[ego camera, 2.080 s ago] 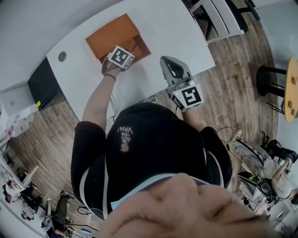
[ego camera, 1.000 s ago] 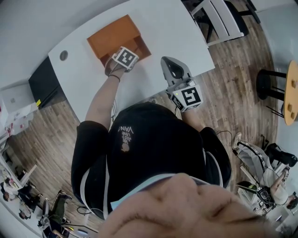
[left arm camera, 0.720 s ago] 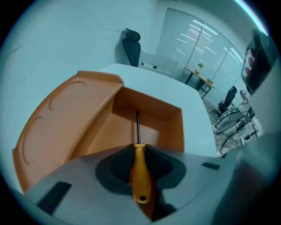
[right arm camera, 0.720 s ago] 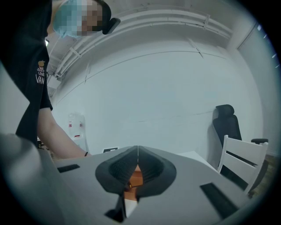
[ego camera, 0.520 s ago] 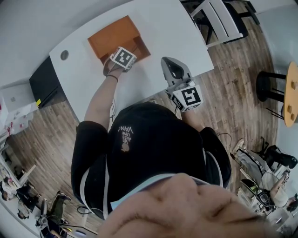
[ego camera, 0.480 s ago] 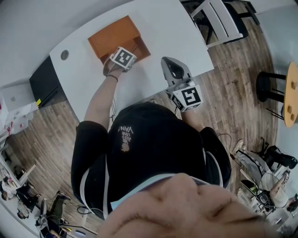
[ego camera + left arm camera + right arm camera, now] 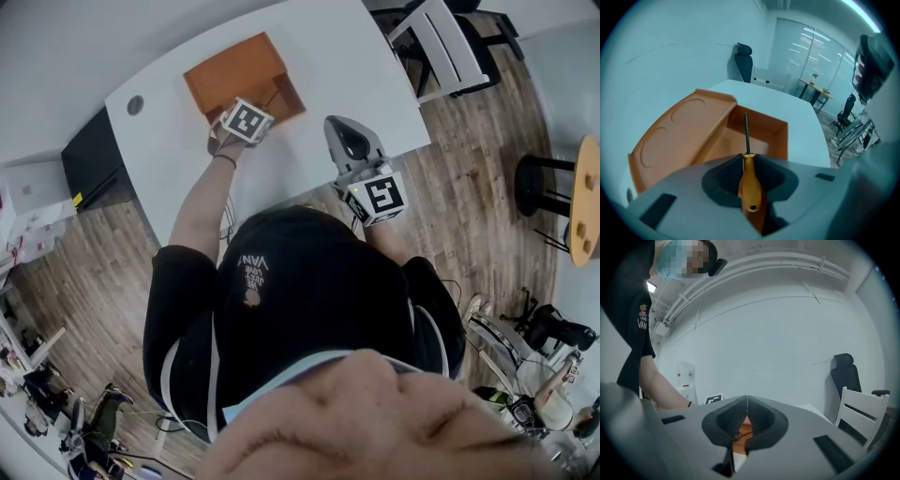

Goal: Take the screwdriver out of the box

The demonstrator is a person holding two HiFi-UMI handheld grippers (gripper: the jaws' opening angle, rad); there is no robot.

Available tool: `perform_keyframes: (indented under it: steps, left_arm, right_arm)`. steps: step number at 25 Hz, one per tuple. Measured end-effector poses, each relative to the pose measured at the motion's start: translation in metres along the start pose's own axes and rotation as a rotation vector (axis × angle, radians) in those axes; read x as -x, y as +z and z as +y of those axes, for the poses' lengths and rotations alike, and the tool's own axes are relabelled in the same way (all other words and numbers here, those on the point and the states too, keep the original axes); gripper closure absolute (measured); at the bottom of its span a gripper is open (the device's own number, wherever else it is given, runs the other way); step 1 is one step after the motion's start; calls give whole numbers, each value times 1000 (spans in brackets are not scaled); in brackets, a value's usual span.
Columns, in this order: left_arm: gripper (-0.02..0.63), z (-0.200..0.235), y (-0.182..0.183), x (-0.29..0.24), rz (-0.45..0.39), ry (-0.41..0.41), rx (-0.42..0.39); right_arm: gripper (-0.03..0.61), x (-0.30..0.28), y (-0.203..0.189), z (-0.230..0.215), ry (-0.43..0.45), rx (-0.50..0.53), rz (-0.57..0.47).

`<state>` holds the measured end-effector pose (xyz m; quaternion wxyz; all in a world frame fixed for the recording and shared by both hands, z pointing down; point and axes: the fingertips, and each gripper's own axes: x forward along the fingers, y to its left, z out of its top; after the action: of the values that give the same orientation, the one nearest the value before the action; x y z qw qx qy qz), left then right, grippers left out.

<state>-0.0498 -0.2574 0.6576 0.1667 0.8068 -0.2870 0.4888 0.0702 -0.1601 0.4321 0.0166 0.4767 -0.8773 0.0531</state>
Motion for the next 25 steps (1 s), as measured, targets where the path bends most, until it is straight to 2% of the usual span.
perform_keyframes:
  steps: [8, 16, 25]
  left_arm:
    - [526, -2, 9, 20, -90, 35, 5]
    - [526, -15, 23, 45, -219, 18, 24]
    - [526, -18, 34, 85, -353, 75, 33]
  right_arm:
    - [566, 6, 5, 7, 20, 10, -13]
    - [567, 8, 7, 19, 49, 26, -19]
    - [566, 10, 12, 24, 77, 42, -37]
